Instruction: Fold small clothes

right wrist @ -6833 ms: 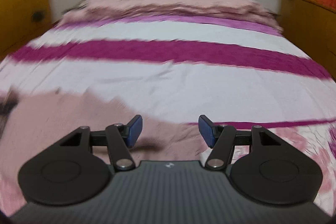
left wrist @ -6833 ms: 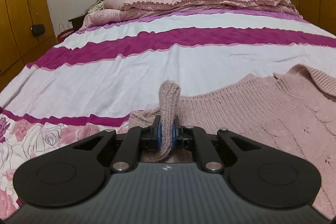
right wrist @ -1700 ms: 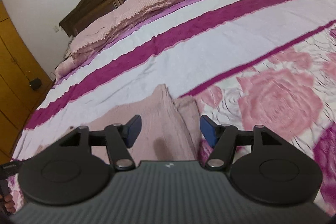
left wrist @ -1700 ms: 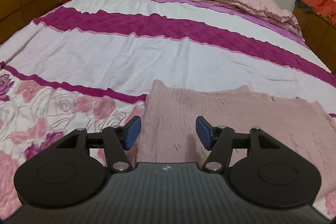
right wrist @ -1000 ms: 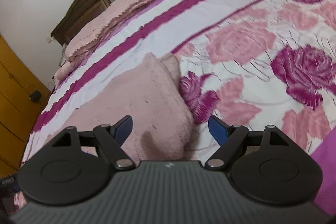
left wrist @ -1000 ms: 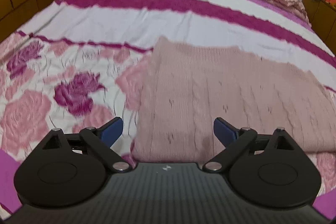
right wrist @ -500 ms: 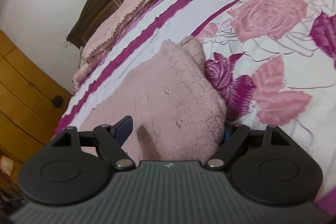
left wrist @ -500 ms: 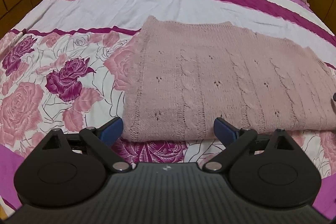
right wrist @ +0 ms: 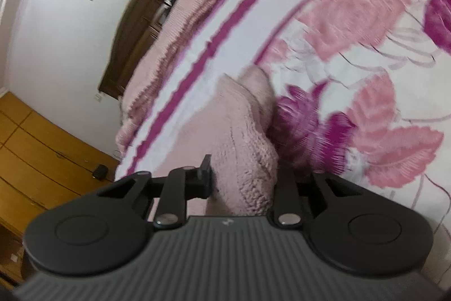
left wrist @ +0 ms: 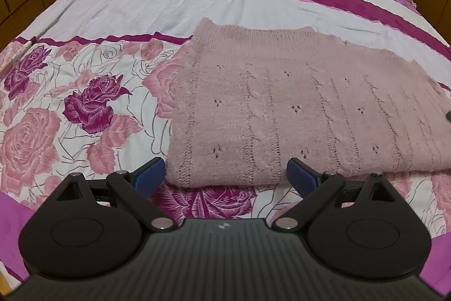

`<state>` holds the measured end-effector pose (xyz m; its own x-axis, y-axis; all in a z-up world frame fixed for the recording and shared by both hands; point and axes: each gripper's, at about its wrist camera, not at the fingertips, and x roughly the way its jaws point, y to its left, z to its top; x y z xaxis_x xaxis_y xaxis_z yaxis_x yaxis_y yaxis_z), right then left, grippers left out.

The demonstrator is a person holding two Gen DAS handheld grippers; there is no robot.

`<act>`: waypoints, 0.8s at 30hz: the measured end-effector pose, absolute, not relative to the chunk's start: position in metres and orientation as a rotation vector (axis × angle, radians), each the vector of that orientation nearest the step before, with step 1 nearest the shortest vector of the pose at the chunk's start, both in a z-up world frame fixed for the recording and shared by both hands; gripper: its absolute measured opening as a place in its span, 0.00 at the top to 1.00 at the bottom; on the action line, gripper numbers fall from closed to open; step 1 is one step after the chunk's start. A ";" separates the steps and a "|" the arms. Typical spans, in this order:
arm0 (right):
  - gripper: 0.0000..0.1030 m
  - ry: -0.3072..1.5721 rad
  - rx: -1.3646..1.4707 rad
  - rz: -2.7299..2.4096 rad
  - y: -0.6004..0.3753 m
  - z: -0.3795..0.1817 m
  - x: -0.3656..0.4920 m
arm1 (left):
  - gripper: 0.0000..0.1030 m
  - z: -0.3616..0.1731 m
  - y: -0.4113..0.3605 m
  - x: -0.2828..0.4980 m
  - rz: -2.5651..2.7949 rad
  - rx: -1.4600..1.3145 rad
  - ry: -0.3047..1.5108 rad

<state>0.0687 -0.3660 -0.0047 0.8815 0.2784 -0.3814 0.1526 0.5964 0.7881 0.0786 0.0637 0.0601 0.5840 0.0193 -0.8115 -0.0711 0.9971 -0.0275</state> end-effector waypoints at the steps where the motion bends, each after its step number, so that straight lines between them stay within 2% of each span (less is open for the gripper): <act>1: 0.73 0.491 0.925 0.083 -0.363 0.002 0.068 | 0.06 0.060 0.065 0.078 0.055 -0.055 0.944; 16: 0.73 0.384 0.664 0.296 -0.270 0.111 0.097 | 0.06 0.074 0.098 0.067 0.094 -0.078 0.910; 24: 0.74 0.401 0.559 0.432 -0.191 0.138 0.121 | 0.06 0.081 0.133 0.060 0.147 -0.111 0.884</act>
<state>0.1206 -0.1910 0.1379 0.8355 0.4922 -0.2443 -0.2802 0.7640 0.5811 0.0601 0.1334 0.0813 0.6254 0.0818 -0.7760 -0.1735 0.9842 -0.0362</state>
